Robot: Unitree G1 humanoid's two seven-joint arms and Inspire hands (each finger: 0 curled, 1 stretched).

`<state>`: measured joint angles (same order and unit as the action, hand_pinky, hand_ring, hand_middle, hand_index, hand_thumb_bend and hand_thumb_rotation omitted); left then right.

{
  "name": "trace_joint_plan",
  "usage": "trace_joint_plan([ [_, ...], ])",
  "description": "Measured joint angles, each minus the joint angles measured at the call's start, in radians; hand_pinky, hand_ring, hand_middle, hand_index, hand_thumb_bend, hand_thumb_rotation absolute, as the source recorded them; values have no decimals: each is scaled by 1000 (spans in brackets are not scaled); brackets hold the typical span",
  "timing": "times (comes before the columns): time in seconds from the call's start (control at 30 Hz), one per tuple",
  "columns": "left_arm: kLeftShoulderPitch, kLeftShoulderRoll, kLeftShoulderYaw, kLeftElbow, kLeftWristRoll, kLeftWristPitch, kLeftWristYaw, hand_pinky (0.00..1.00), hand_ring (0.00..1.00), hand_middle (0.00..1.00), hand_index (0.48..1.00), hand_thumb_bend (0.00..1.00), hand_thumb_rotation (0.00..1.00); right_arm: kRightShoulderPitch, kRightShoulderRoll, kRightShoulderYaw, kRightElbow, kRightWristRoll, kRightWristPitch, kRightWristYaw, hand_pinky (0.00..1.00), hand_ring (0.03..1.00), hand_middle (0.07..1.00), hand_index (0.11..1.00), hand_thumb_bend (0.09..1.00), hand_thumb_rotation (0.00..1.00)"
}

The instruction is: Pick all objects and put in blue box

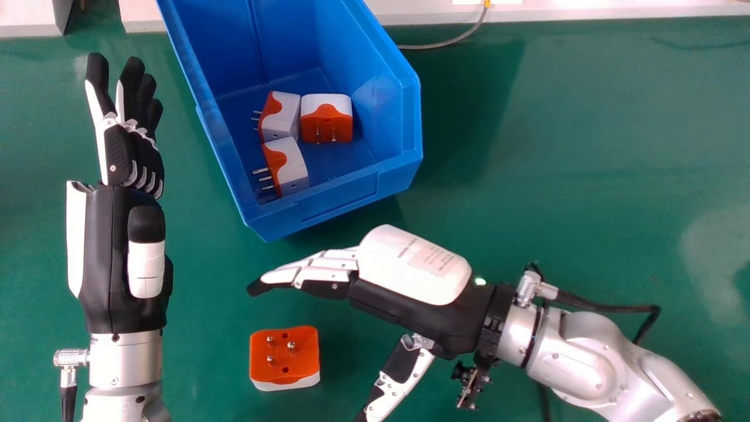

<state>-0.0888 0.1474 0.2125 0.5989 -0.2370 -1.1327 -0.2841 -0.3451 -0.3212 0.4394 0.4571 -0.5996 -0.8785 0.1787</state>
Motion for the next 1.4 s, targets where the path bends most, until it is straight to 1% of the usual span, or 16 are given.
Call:
trace_joint_plan([
  [0.23, 1, 0, 0, 0, -2, 0, -2, 1000, 1000, 1000, 1000, 967, 976, -42, 32, 50, 79, -47, -3, -23, 671, 803, 840, 841, 995, 242],
  [0.33, 1, 0, 0, 0, -2, 0, -2, 1000, 1000, 1000, 1000, 966, 975, -55, 42, 67, 90, -79, -3, -38, 684, 800, 833, 838, 993, 239],
  [0.43, 1, 0, 0, 0, -1, 0, -3, 1000, 1000, 1000, 1000, 964, 974, -69, 54, 77, 90, -88, -3, -50, 688, 798, 827, 835, 993, 238],
  [0.6, 1, 0, -1, 0, -2, 0, -5, 1000, 1000, 1000, 1000, 963, 973, -103, 71, 108, 94, -150, 13, -86, 690, 797, 830, 834, 992, 238],
  [0.73, 0, 0, 0, 1, -2, 0, -10, 1000, 1000, 1000, 1000, 963, 972, -140, 79, 145, 128, -204, 17, -117, 691, 800, 831, 835, 993, 242],
  [0.8, -1, 0, 0, 2, -2, 0, -11, 1000, 1000, 1000, 1000, 963, 972, -162, 80, 165, 134, -236, 22, -117, 700, 804, 832, 836, 993, 242],
  [0.93, -1, 0, 1, 3, -2, 0, -11, 1000, 1000, 1000, 1000, 963, 972, -190, 84, 190, 135, -268, 40, -131, 707, 806, 831, 837, 993, 242],
  [1.07, -1, 0, 4, 3, -2, 0, -12, 1000, 1000, 1000, 1000, 963, 972, -202, 93, 211, 143, -280, 60, -135, 711, 808, 832, 839, 992, 242],
  [1.23, -3, 0, 7, 6, -2, 0, -10, 1000, 1000, 1000, 1000, 958, 973, -228, 99, 245, 171, -296, 82, -132, 730, 834, 850, 850, 993, 240],
  [1.4, -6, 0, 7, 7, -1, 0, -10, 1000, 1000, 1000, 1000, 952, 973, -267, 99, 275, 177, -318, 95, -125, 747, 856, 866, 860, 998, 243],
])
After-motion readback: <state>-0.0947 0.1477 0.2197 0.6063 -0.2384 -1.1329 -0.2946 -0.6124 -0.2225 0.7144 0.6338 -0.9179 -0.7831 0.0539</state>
